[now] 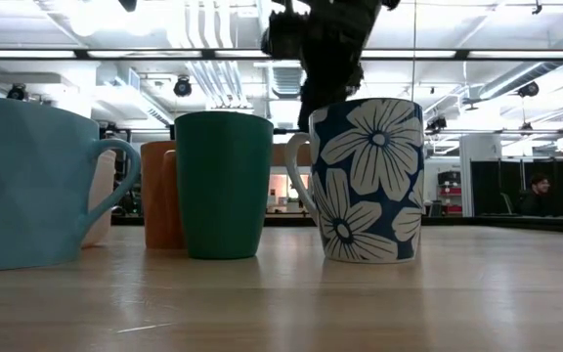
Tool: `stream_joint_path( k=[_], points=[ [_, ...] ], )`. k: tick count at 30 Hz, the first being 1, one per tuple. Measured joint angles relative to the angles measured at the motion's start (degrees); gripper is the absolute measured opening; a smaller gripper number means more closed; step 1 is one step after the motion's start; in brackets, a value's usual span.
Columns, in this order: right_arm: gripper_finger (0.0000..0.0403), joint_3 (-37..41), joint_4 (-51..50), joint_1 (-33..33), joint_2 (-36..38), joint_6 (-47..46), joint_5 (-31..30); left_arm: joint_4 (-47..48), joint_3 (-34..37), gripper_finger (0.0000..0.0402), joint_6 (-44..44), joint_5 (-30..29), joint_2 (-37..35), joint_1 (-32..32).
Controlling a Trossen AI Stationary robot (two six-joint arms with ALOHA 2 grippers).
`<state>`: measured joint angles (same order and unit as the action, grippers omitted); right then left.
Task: Stack small to large cups/mugs on shelf
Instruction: Put the transparent mug on the shelf
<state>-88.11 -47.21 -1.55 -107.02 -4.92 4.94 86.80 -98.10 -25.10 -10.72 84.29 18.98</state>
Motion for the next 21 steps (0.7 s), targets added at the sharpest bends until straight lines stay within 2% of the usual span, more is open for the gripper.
stream_joint_path(
  k=[7, 21],
  points=[
    [0.0208, 4.9, -0.1, 0.5, 0.0, -3.9, 0.3, -0.3, 0.0, 0.0278, 0.1, 0.0, 0.0, 0.0],
    [0.02, 5.0, 4.8, 0.8, 0.0, -3.9, 1.3, -0.9, 0.2, 0.0278, 1.5, 0.0, 0.0, -0.1]
  ],
)
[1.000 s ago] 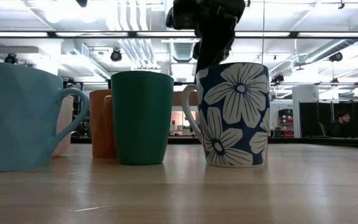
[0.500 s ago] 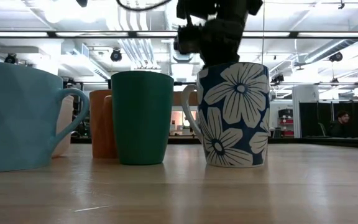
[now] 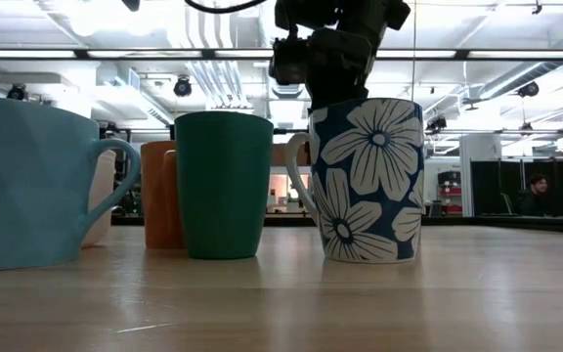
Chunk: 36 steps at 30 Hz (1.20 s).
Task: Stack small to large cups/mugs on shelf
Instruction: Put the transparent mug on the shelf
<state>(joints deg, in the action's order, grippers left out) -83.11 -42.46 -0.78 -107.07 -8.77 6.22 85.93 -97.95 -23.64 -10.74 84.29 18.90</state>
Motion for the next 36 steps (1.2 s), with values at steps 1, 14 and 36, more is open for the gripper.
stream_joint_path(
  k=[1, 14, 36],
  points=[
    [0.02, 0.0, 0.0, 0.1, 0.0, 0.2, 0.0, 0.0, 0.0, 0.0278, 0.0, 0.0, 0.0, 0.0],
    [0.02, 3.8, 2.6, 0.8, 0.0, -0.3, 1.4, 0.0, 0.0, 0.0278, 0.0, 0.0, 0.0, 0.0],
    [0.0019, 4.7, 4.7, 1.6, 0.0, -0.2, 3.2, 0.0, 0.0, 0.0278, 0.0, 0.0, 0.0, 0.0]
  ],
)
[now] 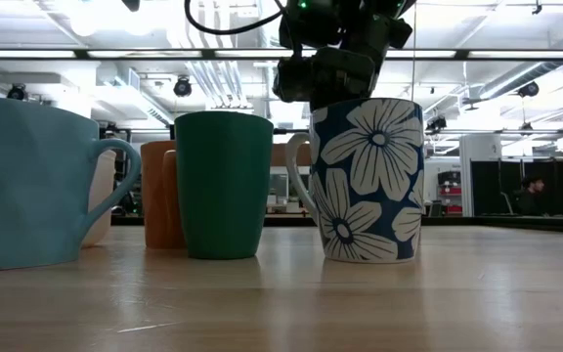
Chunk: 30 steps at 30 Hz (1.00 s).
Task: Stack small to large cups/mugs on shelf
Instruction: Put the transparent mug on the shelf
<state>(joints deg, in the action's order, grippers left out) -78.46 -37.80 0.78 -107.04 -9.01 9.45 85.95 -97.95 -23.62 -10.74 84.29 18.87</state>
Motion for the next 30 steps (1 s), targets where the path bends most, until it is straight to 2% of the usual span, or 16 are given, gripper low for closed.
stream_joint_path(
  k=[20, 30],
  points=[
    [0.0014, -0.3, -3.2, 0.0, 0.2, 0.7, 1.0, 0.0, 0.0, 0.0278, 0.3, 0.0, 0.0, 0.0],
    [0.0013, -12.0, -13.4, 1.5, 0.5, 4.5, 0.5, 0.1, 0.1, 0.0278, 0.6, 0.0, 0.0, 0.0]
  ],
)
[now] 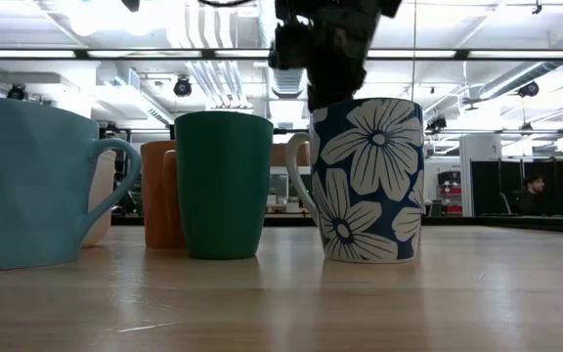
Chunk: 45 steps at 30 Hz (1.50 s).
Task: Stack small to large cups/mugs on shelf
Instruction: Put the transparent mug on the shelf
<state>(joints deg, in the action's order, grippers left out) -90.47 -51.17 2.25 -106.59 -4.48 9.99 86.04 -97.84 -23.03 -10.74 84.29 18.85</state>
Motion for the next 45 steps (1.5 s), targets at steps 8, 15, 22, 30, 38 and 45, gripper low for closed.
stream_joint_path(
  k=[8, 15, 22, 30, 38, 45],
  points=[
    [0.0013, -12.6, -9.3, 2.9, 0.0, 2.6, -1.0, 0.0, 0.0, 0.0278, 0.0, 0.0, 0.0, 0.0],
    [0.0013, -23.2, -18.8, 6.7, 0.0, 6.0, -1.0, 0.1, 0.2, 0.0278, 0.1, 0.0, 0.0, 0.0],
    [0.0013, -29.5, -25.4, 12.2, 0.0, 10.1, -1.1, 0.2, 0.8, 0.0278, 0.9, 0.0, 0.0, 0.0],
    [0.0013, -30.3, -27.5, 19.8, -0.1, 13.9, -1.1, 0.0, 1.3, 0.0278, 0.9, -0.3, 0.0, 0.0],
    [0.0013, -30.3, -27.5, 27.3, -0.3, 17.8, -1.1, -0.1, 1.8, 0.0278, -1.2, -0.4, 0.0, 0.0],
    [0.0013, -30.3, -26.1, 32.6, -0.3, 21.5, -1.1, -0.1, 1.8, 0.0278, -4.2, -0.4, 0.0, 0.0]
  ],
)
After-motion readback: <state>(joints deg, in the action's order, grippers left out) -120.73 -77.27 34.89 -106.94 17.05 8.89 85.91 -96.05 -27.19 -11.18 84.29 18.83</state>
